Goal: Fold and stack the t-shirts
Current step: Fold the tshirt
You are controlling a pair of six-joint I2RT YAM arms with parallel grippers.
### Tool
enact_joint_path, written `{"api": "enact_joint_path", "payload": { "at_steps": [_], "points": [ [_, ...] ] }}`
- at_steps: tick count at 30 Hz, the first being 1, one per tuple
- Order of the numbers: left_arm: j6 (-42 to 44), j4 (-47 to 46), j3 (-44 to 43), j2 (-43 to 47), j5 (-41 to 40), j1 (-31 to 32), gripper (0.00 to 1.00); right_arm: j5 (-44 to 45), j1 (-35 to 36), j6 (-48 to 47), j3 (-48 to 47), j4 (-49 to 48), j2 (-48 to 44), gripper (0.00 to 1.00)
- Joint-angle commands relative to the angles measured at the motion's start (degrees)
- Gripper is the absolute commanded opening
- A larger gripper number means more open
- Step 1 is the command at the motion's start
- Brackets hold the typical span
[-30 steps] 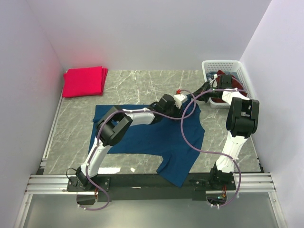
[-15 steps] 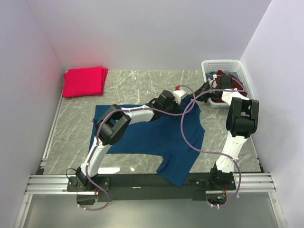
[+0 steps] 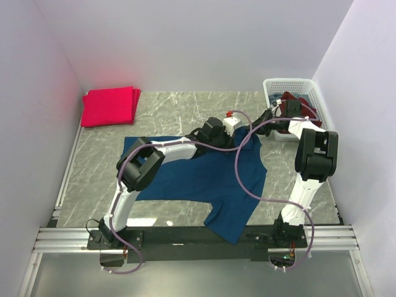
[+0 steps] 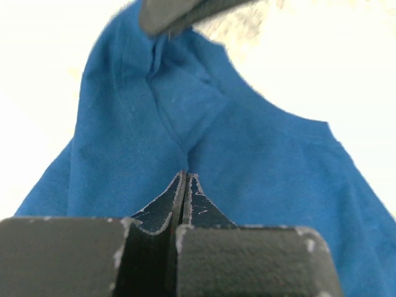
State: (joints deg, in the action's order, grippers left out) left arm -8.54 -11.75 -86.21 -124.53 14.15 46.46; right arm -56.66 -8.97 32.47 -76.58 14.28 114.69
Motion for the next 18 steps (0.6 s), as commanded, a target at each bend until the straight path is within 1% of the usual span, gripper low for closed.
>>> {"api": "enact_joint_path", "payload": {
  "at_steps": [1, 4, 7, 8, 11, 14, 18],
  "points": [
    [-0.8, -2.1, 0.7, 5.7, 1.9, -0.2, 0.00, 1.0, 0.4, 0.0, 2.0, 5.9, -2.5, 0.00],
    [2.0, -1.6, 1.6, 6.2, 1.8, -0.3, 0.00, 2.3, 0.4, -0.8, 2.4, 6.4, -3.8, 0.00],
    [3.3, -2.7, 2.5, 5.9, 0.4, -0.2, 0.16, 3.1, 0.4, -1.3, 1.6, 7.1, -2.8, 0.00],
    [4.3, -2.8, 2.4, 5.2, 0.2, -0.2, 0.24, 3.5, 0.4, -1.2, 1.5, 6.8, -2.1, 0.00],
    [5.0, -1.0, 0.2, 3.1, 0.3, -0.2, 0.33, 4.0, 0.4, -0.7, 1.3, 6.1, -0.7, 0.00],
    [5.4, 0.1, -1.9, 1.1, 0.3, 0.3, 0.39, 4.3, 0.4, -0.3, 1.2, 5.5, 0.1, 0.00],
    [5.3, 0.8, -4.4, -1.8, -0.8, 0.9, 0.38, 4.5, 0.4, -0.2, 0.9, 5.2, 0.7, 0.00]
  ]
}}
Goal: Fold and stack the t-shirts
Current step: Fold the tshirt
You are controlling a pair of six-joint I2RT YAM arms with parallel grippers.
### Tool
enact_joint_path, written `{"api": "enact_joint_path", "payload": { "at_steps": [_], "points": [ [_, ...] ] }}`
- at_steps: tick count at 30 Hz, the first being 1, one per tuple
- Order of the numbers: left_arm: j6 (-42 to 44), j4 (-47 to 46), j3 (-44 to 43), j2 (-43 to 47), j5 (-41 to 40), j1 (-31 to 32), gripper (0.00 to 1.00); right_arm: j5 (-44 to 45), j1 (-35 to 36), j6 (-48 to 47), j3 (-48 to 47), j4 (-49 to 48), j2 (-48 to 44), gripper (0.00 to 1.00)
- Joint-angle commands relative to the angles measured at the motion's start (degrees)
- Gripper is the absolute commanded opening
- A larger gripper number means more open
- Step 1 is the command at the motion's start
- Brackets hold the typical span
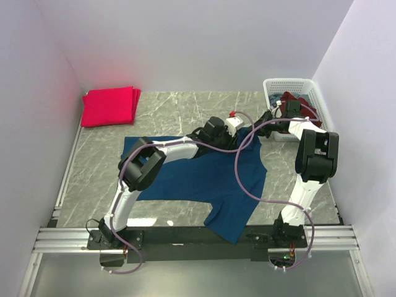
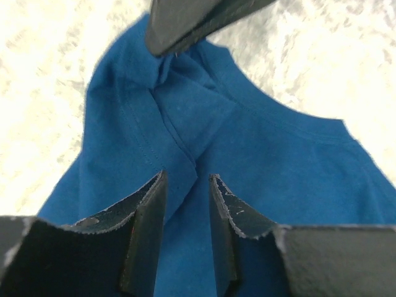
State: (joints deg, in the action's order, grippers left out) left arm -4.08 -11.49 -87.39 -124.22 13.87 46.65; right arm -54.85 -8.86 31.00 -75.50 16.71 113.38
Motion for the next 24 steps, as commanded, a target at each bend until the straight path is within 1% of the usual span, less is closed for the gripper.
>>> {"api": "enact_joint_path", "payload": {
  "at_steps": [1, 10, 13, 16, 17, 19, 20, 22, 23, 24],
  "points": [
    [0.7, 0.8, -3.7, -2.7, -0.8, 0.8, 0.38, 2.6, 0.3, 1.3, -0.3, 2.9, 2.3, 0.00],
    [-1.5, 2.2, -7.6, -8.0, -3.7, 0.7, 0.38, 2.6, 0.3, 0.6, -0.2, 3.2, 2.7, 0.00],
    [-2.0, 1.7, -8.1, -8.7, -4.3, 0.6, 0.35, 2.5, 0.3, 0.5, 0.1, 3.2, 2.6, 0.00],
    [-2.2, 1.8, -8.7, -9.1, -4.5, 0.6, 0.30, 2.4, 0.2, 0.4, 0.1, 3.4, 2.8, 0.00],
    [-2.2, 2.1, -8.9, -9.3, -4.5, 0.5, 0.23, 2.4, 0.3, 0.5, 0.1, 3.4, 2.7, 0.00],
    [-2.4, 2.6, -9.5, -9.5, -4.4, 0.5, 0.17, 2.3, 0.3, 0.4, 0.0, 3.3, 2.6, 0.00],
    [-2.5, 2.6, -9.5, -9.4, -4.2, 0.3, 0.12, 2.3, 0.3, 0.4, -0.1, 3.5, 2.7, 0.00],
    [-2.8, 2.9, -9.1, -8.8, -3.2, 0.1, 0.07, 2.3, 0.3, 0.3, -0.2, 3.8, 2.5, 0.00],
    [-2.8, 3.0, -9.0, -8.4, -3.0, -0.1, 0.02, 2.3, 0.3, 0.1, -0.2, 3.9, 2.5, 0.00],
    [-2.7, 3.0, -8.4, -7.5, -2.7, -0.2, 0.01, 2.3, 0.3, 0.0, -0.2, 4.0, 2.3, 0.00]
  ]
}}
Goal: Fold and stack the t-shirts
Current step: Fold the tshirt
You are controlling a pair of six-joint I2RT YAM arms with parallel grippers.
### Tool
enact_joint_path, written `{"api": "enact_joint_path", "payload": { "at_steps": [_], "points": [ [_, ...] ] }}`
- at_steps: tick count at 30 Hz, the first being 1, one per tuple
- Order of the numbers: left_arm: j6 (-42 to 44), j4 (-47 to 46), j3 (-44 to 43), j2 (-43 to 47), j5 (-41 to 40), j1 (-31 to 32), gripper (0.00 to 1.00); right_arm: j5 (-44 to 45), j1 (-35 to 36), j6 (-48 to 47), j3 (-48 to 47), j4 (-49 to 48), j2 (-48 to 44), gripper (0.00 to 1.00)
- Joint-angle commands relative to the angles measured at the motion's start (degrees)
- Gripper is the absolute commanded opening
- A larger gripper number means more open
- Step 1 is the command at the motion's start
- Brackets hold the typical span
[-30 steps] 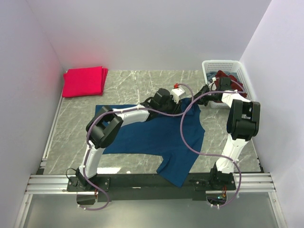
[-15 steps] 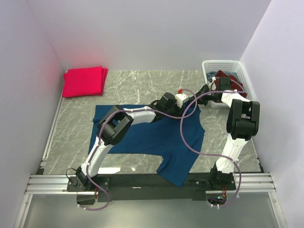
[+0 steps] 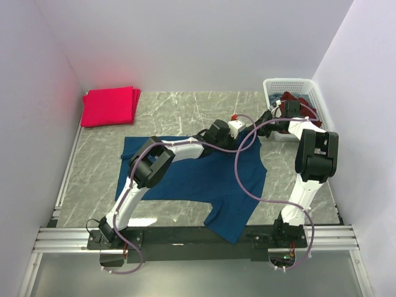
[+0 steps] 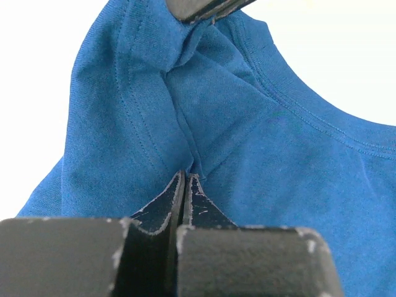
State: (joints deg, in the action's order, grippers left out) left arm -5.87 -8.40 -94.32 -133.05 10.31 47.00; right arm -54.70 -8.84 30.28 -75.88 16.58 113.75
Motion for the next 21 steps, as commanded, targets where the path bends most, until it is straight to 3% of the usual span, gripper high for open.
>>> {"api": "enact_joint_path", "payload": {
  "at_steps": [1, 13, 21],
  "points": [
    [-0.8, -0.4, -1.1, 1.8, 1.1, -0.6, 0.00, 2.1, 0.3, 0.7, 0.1, 4.2, 1.8, 0.00],
    [-3.4, -2.9, 4.4, 11.7, 8.7, -1.2, 0.00, 0.6, 0.4, 0.6, 1.1, 4.9, -1.9, 0.00],
    [-2.5, 2.6, 4.5, 14.0, 11.5, -1.3, 0.00, 0.7, 0.4, -3.6, 1.6, 10.6, -7.1, 0.00]
  ]
}}
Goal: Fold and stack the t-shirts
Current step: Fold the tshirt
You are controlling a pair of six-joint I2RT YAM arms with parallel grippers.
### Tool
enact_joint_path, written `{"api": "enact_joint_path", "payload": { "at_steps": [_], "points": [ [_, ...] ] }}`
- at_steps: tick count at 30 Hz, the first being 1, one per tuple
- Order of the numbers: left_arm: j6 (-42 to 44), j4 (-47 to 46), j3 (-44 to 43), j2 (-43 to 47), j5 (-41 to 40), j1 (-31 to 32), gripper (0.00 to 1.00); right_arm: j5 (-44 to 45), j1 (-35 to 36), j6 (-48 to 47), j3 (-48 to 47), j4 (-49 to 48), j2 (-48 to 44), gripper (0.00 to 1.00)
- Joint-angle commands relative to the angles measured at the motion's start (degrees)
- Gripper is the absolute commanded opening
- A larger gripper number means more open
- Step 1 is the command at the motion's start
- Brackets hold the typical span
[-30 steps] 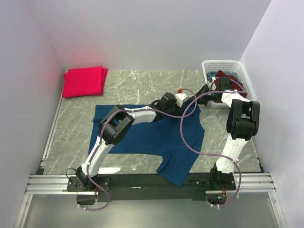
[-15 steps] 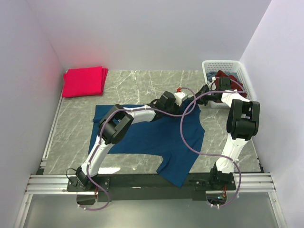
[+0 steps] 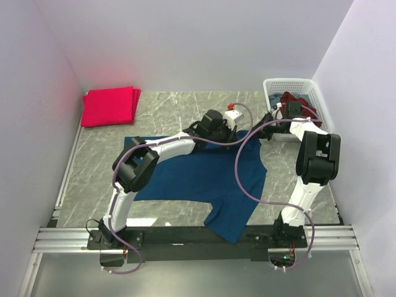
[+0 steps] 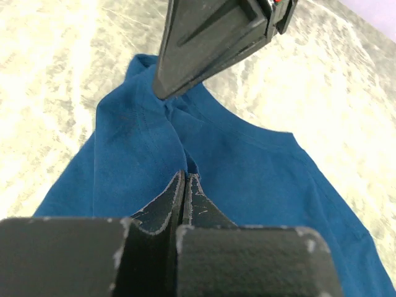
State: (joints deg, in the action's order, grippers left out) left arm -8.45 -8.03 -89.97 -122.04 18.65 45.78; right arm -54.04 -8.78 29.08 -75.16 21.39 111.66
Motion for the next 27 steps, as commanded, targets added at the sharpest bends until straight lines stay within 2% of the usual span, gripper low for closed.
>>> {"api": "enact_joint_path", "payload": {
  "at_steps": [1, 12, 15, 27],
  "points": [
    [0.3, 2.6, 0.5, 3.3, 4.1, 0.0, 0.00, 0.3, 0.2, -3.8, 1.1, 7.7, -5.7, 0.00],
    [3.4, 4.6, 8.9, 9.0, 7.5, 0.0, 0.00, 4.3, 0.3, -16.4, 9.0, 22.2, -12.7, 0.00],
    [3.4, 4.3, 11.1, 10.1, 7.8, 0.0, 0.00, 6.3, 0.3, -18.3, 12.6, 22.5, -15.3, 0.00],
    [4.6, 10.6, 10.8, 10.2, 12.5, 0.0, 0.00, 11.1, 0.3, -30.3, 11.9, 32.9, -14.4, 0.00]
  ]
}}
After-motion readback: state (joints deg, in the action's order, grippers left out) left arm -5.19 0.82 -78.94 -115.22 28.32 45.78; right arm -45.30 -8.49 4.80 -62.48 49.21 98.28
